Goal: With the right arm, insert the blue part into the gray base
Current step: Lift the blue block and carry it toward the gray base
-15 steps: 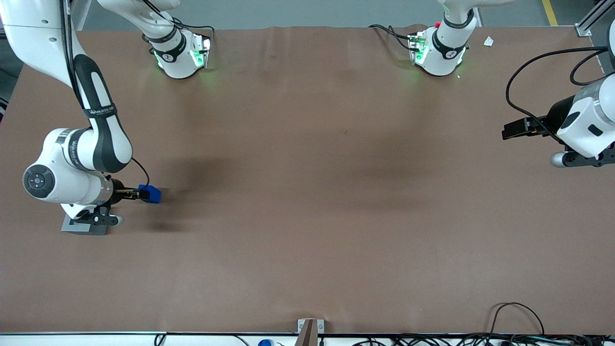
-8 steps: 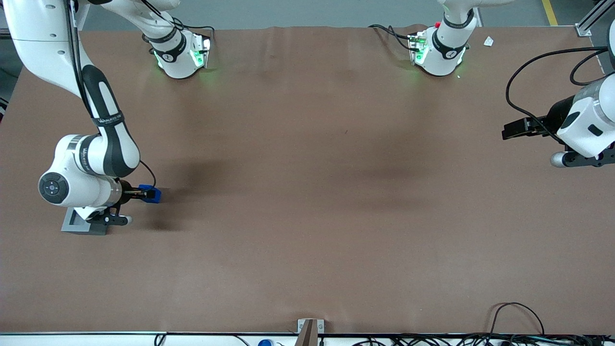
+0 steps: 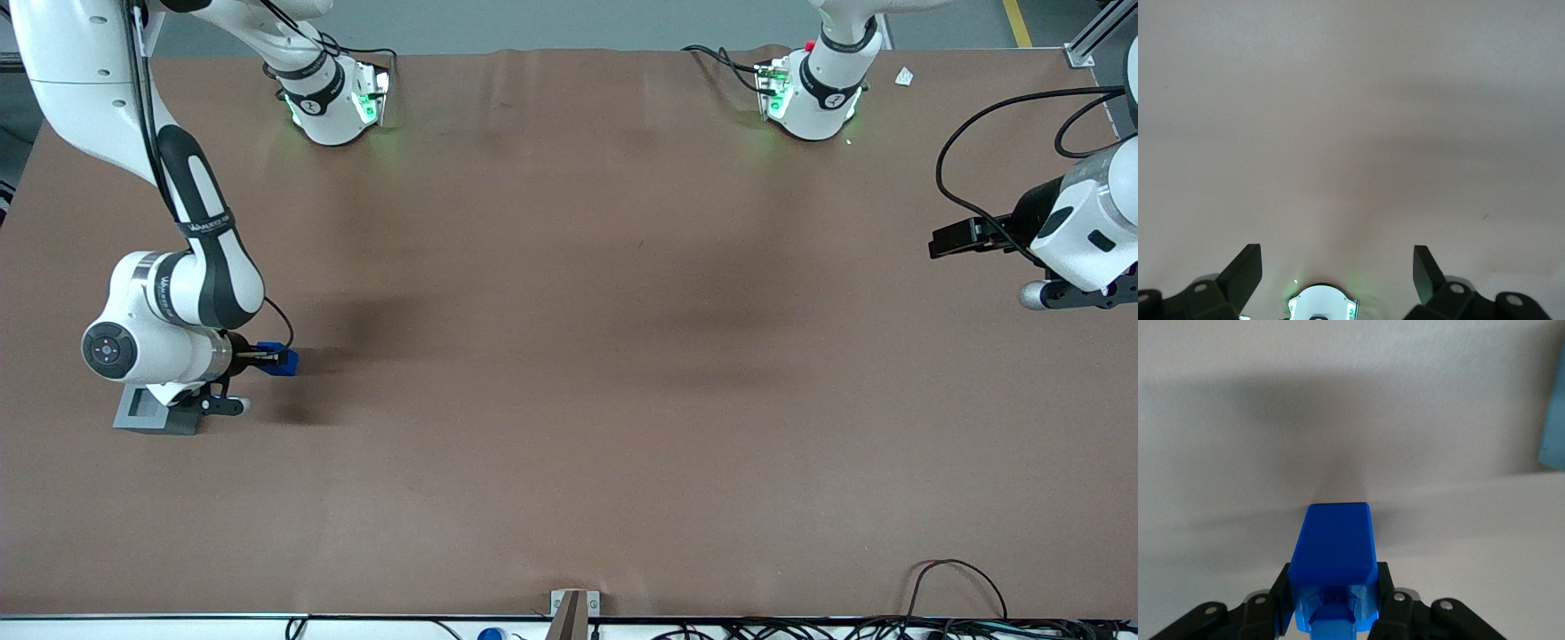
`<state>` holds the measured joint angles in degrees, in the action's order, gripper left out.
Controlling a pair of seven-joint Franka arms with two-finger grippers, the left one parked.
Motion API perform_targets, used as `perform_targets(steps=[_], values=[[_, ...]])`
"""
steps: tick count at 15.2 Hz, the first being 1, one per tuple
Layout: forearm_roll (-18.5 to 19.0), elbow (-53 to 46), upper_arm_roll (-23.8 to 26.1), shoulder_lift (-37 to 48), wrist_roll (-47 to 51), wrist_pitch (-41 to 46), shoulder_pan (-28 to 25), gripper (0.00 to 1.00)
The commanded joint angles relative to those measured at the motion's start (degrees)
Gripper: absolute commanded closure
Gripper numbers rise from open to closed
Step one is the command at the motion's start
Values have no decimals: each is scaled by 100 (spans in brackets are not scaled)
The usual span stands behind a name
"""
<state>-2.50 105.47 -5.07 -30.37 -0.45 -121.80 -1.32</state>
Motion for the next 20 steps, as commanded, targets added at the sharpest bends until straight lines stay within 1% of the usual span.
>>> perform_targets(steps=[1, 7, 10, 13, 20], values=[[-58, -332, -3, 154, -16, 339, 272, 99], [-58, -1976, -3, 137, 36, 1912, 729, 99], [-5, -2188, -20, 137, 54, 1932, 782, 99], [-23, -2337, -20, 119, 28, 1905, 1072, 99], [39, -2891, -20, -126, 45, 1870, 1283, 99]])
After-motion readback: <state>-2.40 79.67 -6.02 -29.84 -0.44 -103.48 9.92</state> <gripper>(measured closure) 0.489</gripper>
